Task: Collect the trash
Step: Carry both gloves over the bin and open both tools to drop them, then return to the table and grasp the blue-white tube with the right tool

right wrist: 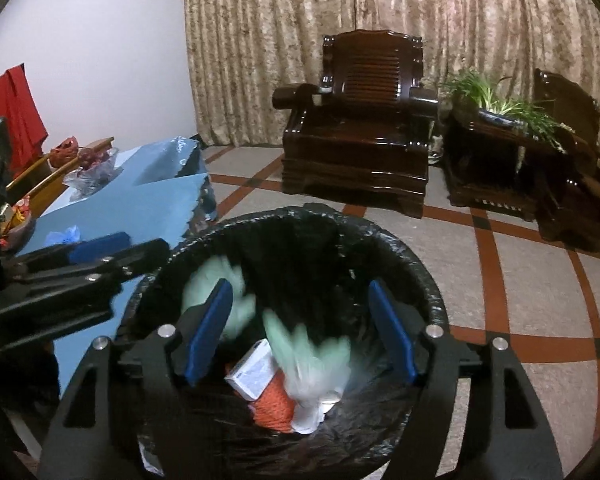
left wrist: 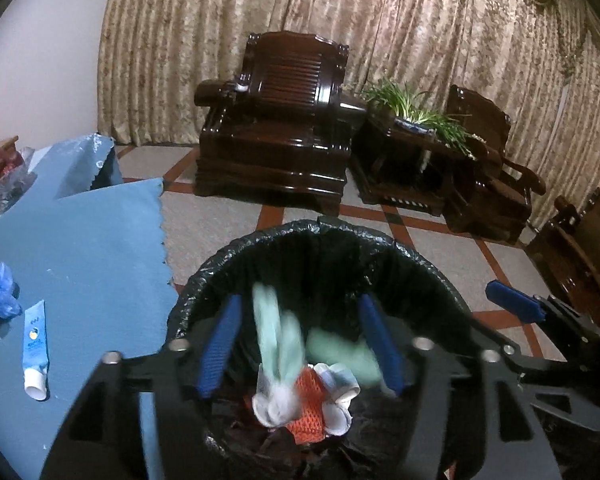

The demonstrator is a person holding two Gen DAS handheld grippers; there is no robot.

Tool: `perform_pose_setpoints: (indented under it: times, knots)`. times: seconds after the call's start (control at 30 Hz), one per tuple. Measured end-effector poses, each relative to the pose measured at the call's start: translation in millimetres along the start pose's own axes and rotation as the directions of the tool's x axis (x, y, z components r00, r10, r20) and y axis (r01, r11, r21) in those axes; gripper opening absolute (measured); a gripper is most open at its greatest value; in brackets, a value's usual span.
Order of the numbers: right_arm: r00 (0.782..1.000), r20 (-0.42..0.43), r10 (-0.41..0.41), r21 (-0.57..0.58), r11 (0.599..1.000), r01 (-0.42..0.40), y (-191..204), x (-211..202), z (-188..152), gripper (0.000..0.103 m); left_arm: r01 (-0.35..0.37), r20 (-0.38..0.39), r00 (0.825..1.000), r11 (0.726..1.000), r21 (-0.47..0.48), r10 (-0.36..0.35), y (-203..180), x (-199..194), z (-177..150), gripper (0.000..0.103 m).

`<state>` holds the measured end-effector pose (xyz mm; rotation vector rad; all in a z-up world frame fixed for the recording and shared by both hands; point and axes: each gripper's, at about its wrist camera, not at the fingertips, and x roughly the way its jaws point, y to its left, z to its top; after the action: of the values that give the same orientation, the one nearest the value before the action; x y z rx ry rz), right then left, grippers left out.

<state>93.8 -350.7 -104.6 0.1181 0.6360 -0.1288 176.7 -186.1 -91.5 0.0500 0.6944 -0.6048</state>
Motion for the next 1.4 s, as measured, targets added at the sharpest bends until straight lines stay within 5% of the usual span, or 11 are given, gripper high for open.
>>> perform_pose_setpoints:
  times: [0.2,0.7,1.07,1.4]
  knots:
    - [0.999,0.022,-0.029,0.041,0.999,0.028,-7.0,-7.5,-3.5,0.096,-0.051,0.041,0.998,0.999,0.018,0.051,8.4,-15.6,-0.5,0.077]
    - [0.997,0.047,0.068,0.019,0.997,-0.069,35.8,-22.7,11.5,0.098,-0.182,0.098,0.978,0.983,-0.041,0.185,61.0,-86.5,-19.3,0.088]
    - [0.987,0.041,0.155,-0.059,0.987,-0.152,104.9,-21.8,20.8,0.098,-0.326,0.105,0.934,0.935,-0.144,0.342,128.4,-144.2,-49.4,0.095]
    - [0.964,-0.002,0.268,-0.125,0.956,-0.266,183.8,-10.1,21.3,0.098,-0.447,0.064,0.878,0.861,-0.241,0.474,198.5,-189.4,-85.2,0.095]
